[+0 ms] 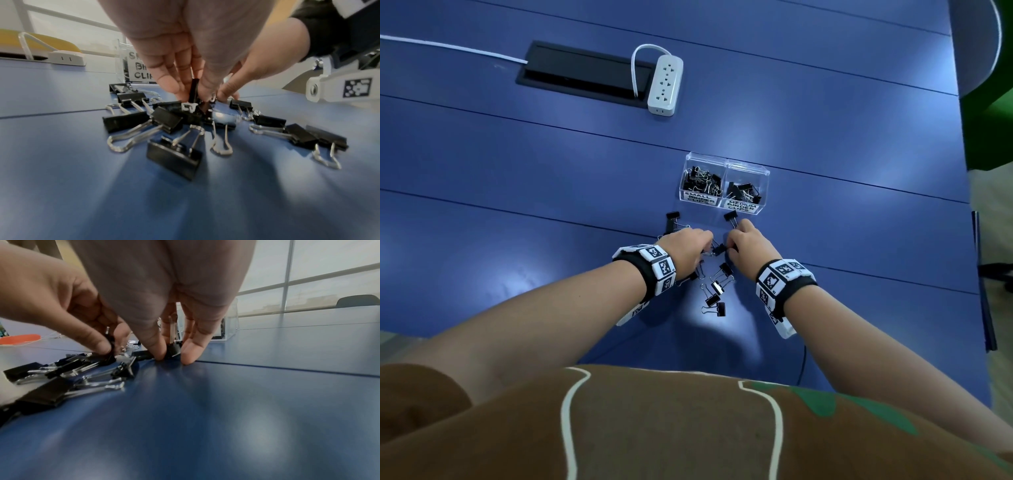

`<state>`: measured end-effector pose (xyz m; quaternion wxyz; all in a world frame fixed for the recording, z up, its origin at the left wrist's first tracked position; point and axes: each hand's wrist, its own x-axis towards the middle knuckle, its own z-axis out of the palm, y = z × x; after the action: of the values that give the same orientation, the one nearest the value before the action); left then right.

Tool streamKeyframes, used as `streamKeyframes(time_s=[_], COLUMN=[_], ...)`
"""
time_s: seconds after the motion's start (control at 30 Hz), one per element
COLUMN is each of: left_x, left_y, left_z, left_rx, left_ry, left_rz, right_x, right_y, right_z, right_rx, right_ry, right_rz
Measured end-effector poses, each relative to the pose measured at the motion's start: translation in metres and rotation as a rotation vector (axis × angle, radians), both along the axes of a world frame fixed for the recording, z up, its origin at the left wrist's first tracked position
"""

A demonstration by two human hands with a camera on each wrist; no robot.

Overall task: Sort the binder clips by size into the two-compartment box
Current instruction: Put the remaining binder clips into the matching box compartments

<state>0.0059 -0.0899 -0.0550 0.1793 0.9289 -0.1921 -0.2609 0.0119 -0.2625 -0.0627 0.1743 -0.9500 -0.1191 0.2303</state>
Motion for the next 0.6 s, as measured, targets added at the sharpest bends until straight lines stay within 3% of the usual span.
streamKeyframes(time_s=[0.17,0.3,0.47,0.6], left_x=[0.02,0.052,0.079,0.072], left_y=[-0.001,-0.018,-0.041,-0.043], left_z=[0.02,0.038,0.051,0.05], left_rx=[-0.186,-0.304,-0.332,-0.29], left_ry=[-0.051,-0.119,-0.128,-0.127], left_rz=[0.186,0.273,0.327,0.262], right_x=[-0.005,0.007,0.044,0.062], right_y=[-0.006,-0.014,-0.023,-0.021], right_z=[0.002,0.02,0.042,0.052], right_rx=[0.074,0.258,0.317,0.345], right_ry=[0.019,-0.089,-0.212,-0.257], right_rz=[-0.121,-0.369,-0.488,-0.483])
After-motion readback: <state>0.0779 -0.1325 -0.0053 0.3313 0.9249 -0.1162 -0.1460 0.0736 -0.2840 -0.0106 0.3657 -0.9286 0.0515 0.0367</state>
